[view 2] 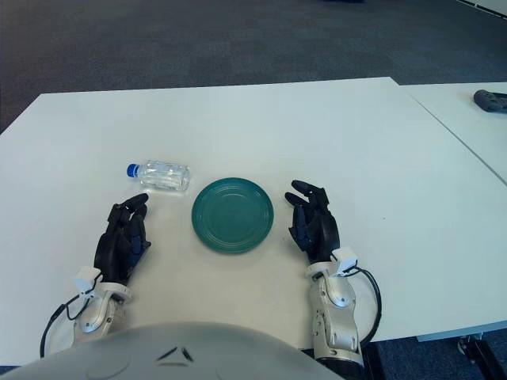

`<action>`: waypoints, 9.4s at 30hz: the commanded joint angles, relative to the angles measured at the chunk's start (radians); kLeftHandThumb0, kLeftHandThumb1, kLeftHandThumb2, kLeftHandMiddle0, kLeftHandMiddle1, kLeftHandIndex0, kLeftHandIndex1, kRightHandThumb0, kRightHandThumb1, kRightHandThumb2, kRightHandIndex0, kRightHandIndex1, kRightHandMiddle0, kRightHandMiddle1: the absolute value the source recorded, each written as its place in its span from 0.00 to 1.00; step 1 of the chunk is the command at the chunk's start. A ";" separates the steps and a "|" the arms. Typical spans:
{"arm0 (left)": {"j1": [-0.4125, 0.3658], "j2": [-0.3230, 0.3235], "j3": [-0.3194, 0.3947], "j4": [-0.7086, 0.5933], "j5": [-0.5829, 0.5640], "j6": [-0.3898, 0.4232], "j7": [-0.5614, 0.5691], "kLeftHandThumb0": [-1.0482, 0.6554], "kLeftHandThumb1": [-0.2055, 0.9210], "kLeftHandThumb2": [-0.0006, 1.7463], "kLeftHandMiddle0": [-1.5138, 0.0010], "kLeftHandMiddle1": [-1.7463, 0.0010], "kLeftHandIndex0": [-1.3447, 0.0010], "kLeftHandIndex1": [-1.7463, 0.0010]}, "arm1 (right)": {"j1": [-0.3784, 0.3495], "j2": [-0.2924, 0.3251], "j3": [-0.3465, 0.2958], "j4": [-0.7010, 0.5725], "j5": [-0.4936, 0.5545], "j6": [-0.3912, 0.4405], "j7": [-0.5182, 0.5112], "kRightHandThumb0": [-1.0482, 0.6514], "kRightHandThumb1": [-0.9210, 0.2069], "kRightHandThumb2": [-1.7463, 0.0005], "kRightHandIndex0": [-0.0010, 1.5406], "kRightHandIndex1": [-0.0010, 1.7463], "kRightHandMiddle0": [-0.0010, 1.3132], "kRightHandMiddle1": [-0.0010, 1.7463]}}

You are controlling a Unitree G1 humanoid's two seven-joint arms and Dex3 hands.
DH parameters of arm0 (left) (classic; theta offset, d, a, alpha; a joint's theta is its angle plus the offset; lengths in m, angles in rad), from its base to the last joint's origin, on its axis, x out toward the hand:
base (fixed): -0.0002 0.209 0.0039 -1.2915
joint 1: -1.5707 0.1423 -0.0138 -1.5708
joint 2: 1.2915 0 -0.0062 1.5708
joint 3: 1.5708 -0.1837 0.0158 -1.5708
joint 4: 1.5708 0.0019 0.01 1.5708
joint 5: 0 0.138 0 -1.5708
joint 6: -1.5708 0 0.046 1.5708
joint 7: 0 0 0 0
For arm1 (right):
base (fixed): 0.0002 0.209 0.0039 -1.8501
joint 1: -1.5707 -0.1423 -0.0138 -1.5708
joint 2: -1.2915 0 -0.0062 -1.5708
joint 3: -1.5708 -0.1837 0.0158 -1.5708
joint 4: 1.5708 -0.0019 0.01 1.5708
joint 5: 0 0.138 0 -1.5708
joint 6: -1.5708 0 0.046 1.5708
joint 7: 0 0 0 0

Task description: Put the bottle into the plate.

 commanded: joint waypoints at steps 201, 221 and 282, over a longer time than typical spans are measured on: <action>-1.065 0.349 -0.563 1.364 0.947 0.010 0.321 0.33 0.41 0.79 0.31 0.00 0.52 0.00 | 0.054 -0.049 -0.096 -0.076 0.183 0.078 0.063 0.22 0.00 0.66 0.34 0.56 0.17 0.66; -1.039 0.385 -0.528 1.217 0.837 -0.040 0.296 0.30 0.31 0.88 0.24 0.00 0.44 0.00 | 0.000 -0.046 -0.127 -0.002 0.214 0.020 0.122 0.24 0.00 0.61 0.32 0.59 0.21 0.70; -0.695 0.570 -0.359 -0.144 1.204 0.131 -0.043 0.31 0.34 0.85 0.20 0.00 0.46 0.00 | 0.039 -0.027 -0.070 -0.004 0.145 0.091 0.045 0.21 0.00 0.69 0.33 0.56 0.16 0.65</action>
